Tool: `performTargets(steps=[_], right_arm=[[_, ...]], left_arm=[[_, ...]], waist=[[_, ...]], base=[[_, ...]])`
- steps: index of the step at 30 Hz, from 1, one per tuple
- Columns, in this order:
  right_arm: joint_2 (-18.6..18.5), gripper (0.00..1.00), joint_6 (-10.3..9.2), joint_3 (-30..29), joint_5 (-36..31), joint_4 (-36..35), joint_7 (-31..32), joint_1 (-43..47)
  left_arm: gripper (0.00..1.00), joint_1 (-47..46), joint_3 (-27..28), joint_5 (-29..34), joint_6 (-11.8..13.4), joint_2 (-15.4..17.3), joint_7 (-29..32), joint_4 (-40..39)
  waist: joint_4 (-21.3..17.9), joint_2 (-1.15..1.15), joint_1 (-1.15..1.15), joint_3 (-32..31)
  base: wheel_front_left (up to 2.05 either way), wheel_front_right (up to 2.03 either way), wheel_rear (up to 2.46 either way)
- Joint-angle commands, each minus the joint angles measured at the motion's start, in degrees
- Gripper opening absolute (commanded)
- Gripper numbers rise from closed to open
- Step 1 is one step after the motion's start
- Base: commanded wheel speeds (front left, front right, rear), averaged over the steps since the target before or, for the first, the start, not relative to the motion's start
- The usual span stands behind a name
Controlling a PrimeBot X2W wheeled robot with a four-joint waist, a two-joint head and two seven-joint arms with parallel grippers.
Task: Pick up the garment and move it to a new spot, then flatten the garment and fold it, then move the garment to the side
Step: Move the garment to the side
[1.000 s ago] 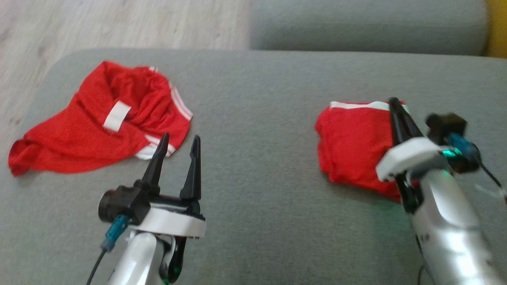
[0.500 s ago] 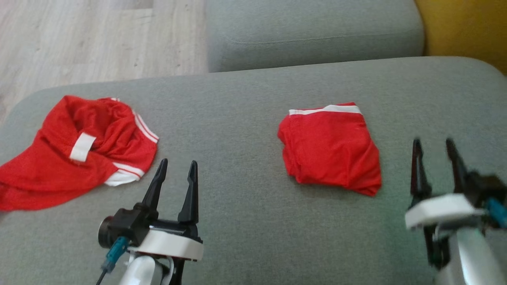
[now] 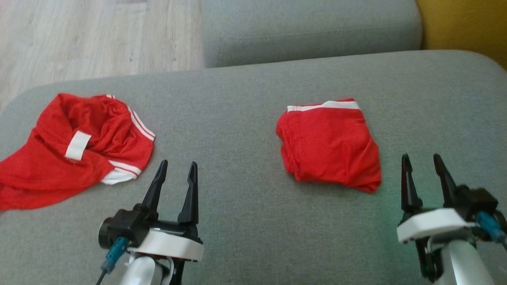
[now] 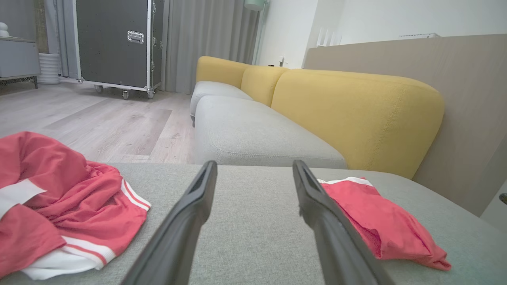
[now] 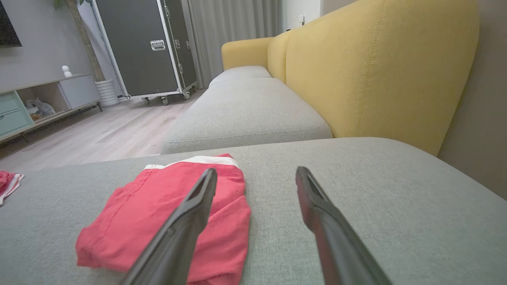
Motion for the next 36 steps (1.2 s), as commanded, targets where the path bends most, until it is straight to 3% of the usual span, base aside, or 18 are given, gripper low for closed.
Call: performTargets(steps=[1,7,12,16,24,29,31,36], right_arm=[[-0.3,1.00,-0.05,1.2,-0.6,-1.3,-0.3,-4.1],[-0.3,1.00,-0.05,-0.6,-2.3,3.4,3.2,-10.9],[-0.3,1.00,-0.05,-2.9,2.6,12.5,8.0,-17.9],[-0.3,1.00,-0.05,-4.1,1.5,20.0,10.0,-23.0],[-0.3,1.00,-0.05,-9.6,-1.1,33.5,10.1,-28.6],[-0.3,1.00,-0.05,-9.8,-2.4,39.2,8.0,-31.0],[-0.3,0.00,-0.05,-9.4,-3.1,41.0,7.1,-31.8],[-0.3,0.00,-0.05,-9.6,-7.5,42.0,3.9,-32.6]], left_arm=[[1.00,-2.5,1.5,0.0,-0.1,0.2,-0.4,-1.9],[1.00,-4.2,1.1,0.4,-0.5,0.2,-0.4,-1.9],[1.00,-6.1,0.2,0.4,-1.0,0.2,-0.4,-1.8],[1.00,-7.4,-0.4,0.5,-1.2,0.2,-0.4,-1.6],[1.00,-8.5,-0.8,0.5,-1.4,0.2,-0.4,-1.4],[1.00,-8.5,-0.5,0.8,-1.4,0.2,-0.4,-1.5],[1.00,-8.5,-0.5,0.9,-1.3,0.2,-0.4,-1.5],[1.00,-8.1,-0.2,0.7,-1.2,0.2,-0.4,-1.2]], waist=[[0.5,0.00,0.00,0.8],[2.5,0.00,0.00,4.2],[4.8,0.00,0.00,7.3],[6.5,0.00,0.00,9.2],[8.6,0.00,0.00,10.7],[8.7,0.00,0.00,11.3],[8.5,0.00,0.00,11.3],[7.2,0.00,0.00,10.1]], base=[[0.00,0.00,0.00],[0.00,0.00,0.00],[0.00,0.00,0.00],[0.00,0.00,0.00],[0.00,0.00,0.00],[0.00,0.00,0.00],[0.00,0.00,0.00],[0.00,0.00,0.00]])
